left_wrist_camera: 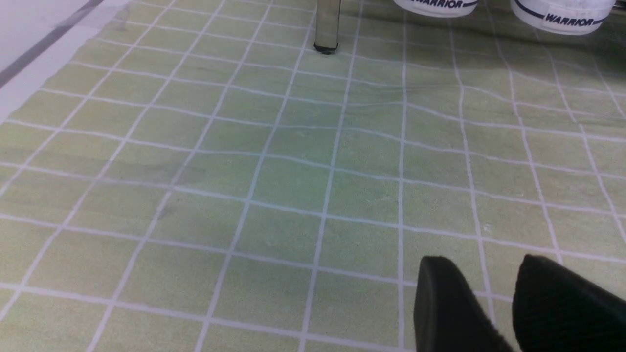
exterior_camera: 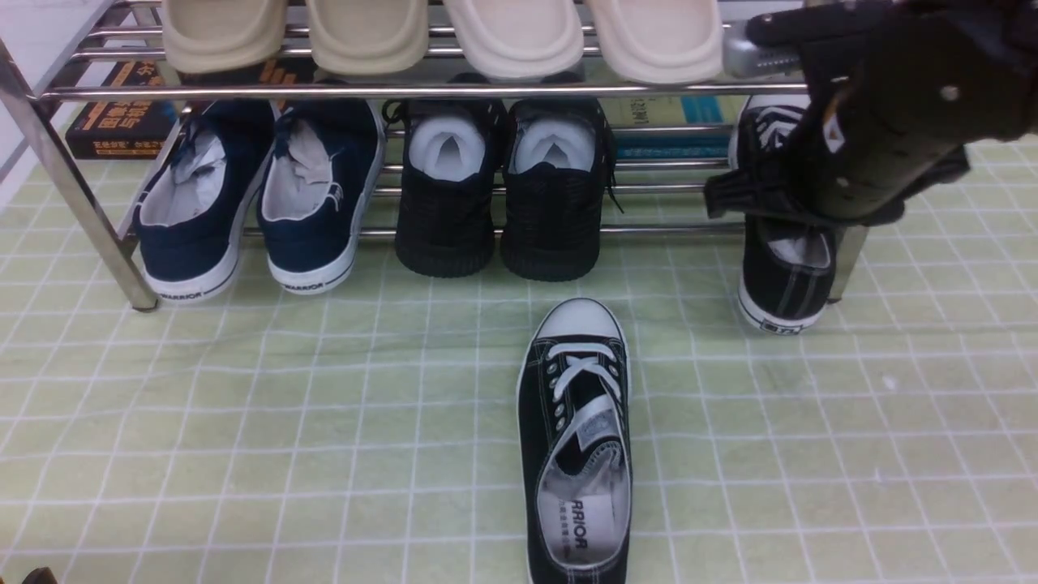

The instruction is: Take the shoes off the shelf with your hand from the green coffee tablecloth.

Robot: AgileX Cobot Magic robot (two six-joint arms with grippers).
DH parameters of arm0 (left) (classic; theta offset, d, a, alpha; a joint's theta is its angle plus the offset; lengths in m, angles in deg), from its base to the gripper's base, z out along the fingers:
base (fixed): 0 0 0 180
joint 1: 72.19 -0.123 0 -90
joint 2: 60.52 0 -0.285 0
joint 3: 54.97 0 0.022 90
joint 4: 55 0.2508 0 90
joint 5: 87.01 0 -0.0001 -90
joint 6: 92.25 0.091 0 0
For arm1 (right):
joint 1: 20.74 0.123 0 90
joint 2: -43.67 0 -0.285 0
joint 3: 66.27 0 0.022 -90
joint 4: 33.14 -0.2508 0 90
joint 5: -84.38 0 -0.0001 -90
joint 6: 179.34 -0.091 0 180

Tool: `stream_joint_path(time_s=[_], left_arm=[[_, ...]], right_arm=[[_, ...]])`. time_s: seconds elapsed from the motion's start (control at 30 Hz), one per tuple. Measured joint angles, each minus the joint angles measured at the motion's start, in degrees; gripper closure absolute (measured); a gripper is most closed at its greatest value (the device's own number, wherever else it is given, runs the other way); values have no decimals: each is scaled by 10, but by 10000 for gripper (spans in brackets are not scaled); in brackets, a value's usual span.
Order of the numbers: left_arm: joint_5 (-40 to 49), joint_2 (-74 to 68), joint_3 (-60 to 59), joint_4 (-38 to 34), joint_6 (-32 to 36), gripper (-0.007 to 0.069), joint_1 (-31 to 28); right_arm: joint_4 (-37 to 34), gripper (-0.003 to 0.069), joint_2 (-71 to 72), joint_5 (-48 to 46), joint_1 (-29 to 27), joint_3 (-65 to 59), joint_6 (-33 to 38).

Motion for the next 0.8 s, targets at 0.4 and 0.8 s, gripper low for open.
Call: stream_joint_path(time_s=[0.4,0.8], left_arm=[[0,0,0,0,0,383,0],[0,0,0,0,0,383,0]], right_arm=[[46,258,-93,103,-18,0,-17],[135,650,-114,81,-16,0,-57]])
